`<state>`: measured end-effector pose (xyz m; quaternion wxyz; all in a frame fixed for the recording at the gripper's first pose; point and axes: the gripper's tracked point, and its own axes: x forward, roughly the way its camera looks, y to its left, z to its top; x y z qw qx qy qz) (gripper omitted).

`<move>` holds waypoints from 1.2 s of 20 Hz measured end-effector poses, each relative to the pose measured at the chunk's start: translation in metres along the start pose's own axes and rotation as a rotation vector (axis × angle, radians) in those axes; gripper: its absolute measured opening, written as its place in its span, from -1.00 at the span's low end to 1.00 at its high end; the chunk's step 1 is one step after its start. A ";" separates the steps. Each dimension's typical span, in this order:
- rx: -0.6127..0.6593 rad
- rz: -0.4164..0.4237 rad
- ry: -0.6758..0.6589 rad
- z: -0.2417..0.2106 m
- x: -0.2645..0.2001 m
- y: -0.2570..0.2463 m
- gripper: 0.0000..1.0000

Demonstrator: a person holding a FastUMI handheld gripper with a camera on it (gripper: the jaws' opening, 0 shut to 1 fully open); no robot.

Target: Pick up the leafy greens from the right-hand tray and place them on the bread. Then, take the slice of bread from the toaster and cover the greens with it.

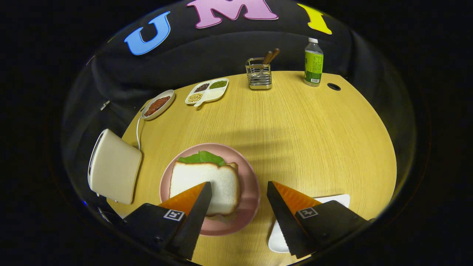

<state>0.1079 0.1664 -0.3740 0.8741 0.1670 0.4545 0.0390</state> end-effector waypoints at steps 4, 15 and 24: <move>0.037 0.036 -0.085 0.017 -0.032 0.015 0.96; -0.108 0.119 -0.495 0.115 -0.186 0.068 0.97; -0.225 0.124 -0.667 0.132 -0.281 0.095 0.98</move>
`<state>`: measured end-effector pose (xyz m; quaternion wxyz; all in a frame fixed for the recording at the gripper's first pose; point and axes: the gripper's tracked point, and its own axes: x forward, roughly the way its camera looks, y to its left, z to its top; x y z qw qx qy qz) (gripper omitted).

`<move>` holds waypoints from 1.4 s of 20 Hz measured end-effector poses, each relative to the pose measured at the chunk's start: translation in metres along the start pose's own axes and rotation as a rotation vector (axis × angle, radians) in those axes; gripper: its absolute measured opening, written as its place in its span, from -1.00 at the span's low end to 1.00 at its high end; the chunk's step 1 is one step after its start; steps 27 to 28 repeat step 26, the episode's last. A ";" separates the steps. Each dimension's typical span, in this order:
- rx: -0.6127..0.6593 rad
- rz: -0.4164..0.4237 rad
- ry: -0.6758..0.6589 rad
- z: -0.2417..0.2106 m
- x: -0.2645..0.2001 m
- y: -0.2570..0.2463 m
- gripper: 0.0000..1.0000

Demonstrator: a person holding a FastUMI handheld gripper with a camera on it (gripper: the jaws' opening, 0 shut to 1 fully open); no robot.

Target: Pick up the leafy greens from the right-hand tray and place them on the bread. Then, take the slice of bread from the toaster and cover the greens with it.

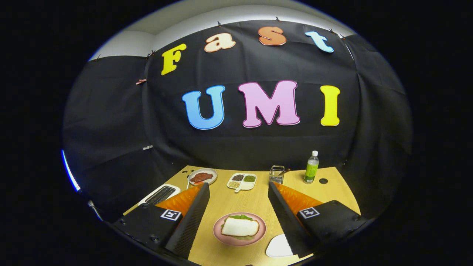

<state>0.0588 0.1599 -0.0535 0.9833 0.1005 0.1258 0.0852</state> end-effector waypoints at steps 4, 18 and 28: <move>-0.068 -0.008 -0.038 0.011 -0.024 0.007 0.98; -0.044 -0.064 -0.022 0.001 -0.037 0.001 0.98; -0.059 -0.050 -0.016 -0.002 -0.032 0.007 0.98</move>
